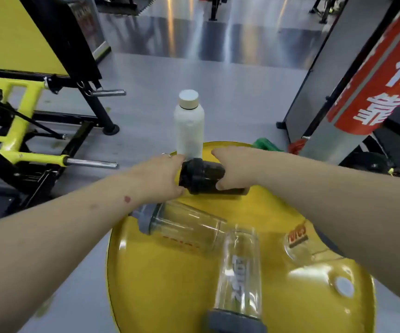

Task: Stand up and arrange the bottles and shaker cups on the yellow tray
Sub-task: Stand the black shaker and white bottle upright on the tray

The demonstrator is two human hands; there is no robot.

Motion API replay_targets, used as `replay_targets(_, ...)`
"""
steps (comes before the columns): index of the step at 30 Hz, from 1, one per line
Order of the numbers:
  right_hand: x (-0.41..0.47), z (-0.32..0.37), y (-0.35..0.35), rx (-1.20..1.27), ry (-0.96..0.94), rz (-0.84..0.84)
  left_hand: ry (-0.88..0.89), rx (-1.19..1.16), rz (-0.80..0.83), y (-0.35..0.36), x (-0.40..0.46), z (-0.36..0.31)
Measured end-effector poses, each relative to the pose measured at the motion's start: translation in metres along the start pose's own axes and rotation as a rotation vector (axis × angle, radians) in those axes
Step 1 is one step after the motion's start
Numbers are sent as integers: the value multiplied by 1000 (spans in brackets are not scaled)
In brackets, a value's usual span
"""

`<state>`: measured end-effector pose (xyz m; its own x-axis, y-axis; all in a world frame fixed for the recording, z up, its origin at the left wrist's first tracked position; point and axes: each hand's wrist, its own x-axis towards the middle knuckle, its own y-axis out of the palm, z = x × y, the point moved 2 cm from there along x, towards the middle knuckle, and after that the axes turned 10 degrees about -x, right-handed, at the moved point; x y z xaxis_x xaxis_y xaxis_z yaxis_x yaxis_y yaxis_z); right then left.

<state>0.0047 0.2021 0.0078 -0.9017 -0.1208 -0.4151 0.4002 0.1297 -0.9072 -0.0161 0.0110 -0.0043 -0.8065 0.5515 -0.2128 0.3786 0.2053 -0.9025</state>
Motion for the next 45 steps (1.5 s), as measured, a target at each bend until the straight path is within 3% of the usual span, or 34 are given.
replay_targets(6, 34, 15, 18, -116, 41, 23, -37, -81, 101, 23, 34, 25)
replay_targets(13, 31, 6, 17, -154, 40, 22, -7, -265, -22, 28, 33, 17)
replay_targets(17, 15, -11, 13, -16, 21, -20, 30, -351, -111, 19, 27, -6)
replay_targets(23, -6, -38, 12, 339, 27, -67, 99, -357, -113, -7, 33, -44)
replay_targets(30, -26, -70, -20, 506, 25, 68, 234, -220, -62, -25, 49, -77)
replay_targets(35, -36, -80, -14, 590, 43, 75, 229, -382, -63, -9, 54, -81)
replay_targets(43, -36, -92, -3, 848, 60, 195, 282, -439, -86, 10, 53, -83)
replay_targets(45, -34, -90, -5, 809, 66, 242, 283, -422, -69, 5, 52, -78)
